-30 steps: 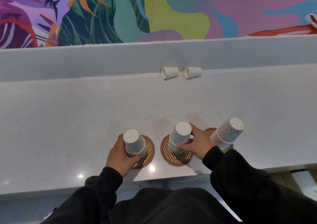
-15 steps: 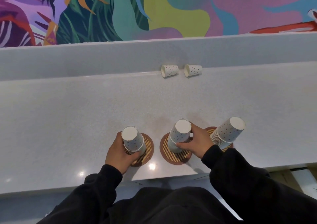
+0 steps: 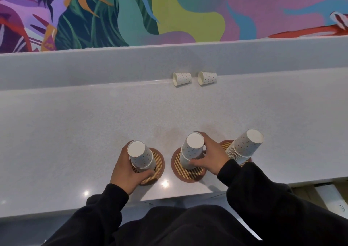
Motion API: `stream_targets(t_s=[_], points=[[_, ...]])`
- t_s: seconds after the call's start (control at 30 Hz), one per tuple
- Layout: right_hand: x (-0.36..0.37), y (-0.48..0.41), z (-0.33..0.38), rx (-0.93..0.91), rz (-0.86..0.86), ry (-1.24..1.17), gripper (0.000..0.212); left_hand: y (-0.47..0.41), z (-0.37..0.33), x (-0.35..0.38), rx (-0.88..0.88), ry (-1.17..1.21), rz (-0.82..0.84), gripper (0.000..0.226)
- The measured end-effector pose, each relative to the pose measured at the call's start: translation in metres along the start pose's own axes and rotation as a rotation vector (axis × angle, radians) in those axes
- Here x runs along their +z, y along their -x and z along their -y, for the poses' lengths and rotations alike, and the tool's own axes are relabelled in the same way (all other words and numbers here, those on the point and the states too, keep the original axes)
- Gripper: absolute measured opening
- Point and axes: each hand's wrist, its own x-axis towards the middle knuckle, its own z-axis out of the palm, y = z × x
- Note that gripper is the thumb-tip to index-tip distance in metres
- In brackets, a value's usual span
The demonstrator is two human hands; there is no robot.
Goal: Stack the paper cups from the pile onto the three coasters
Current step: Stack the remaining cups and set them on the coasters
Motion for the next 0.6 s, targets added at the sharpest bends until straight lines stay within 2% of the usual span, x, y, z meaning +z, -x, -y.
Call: stream_targets(t_s=[0.1, 0.23, 0.33, 0.4, 0.53, 0.6], points=[[-0.019, 0.006, 0.016, -0.047, -0.02, -0.066, 0.104, -0.002, -0.015, -0.017, 0.117, 0.076, -0.016, 0.109], [-0.074, 0.009, 0.06, -0.189, 0.058, -0.128, 0.102, -0.015, -0.063, -0.054, 0.328, 0.118, -0.093, 0.078], [-0.112, -0.005, 0.09, -0.233, 0.092, -0.135, 0.089, -0.038, -0.116, -0.083, 0.456, 0.097, -0.161, 0.047], [-0.13, -0.025, 0.1, -0.225, 0.031, -0.122, 0.074, -0.06, -0.148, -0.096, 0.499, 0.038, -0.135, 0.032], [-0.153, -0.081, 0.093, -0.139, -0.13, -0.078, 0.045, -0.111, -0.197, -0.095, 0.576, -0.155, -0.001, 0.026], [-0.162, -0.107, 0.084, -0.08, -0.19, -0.035, 0.04, -0.137, -0.213, -0.081, 0.592, -0.224, 0.05, 0.026]])
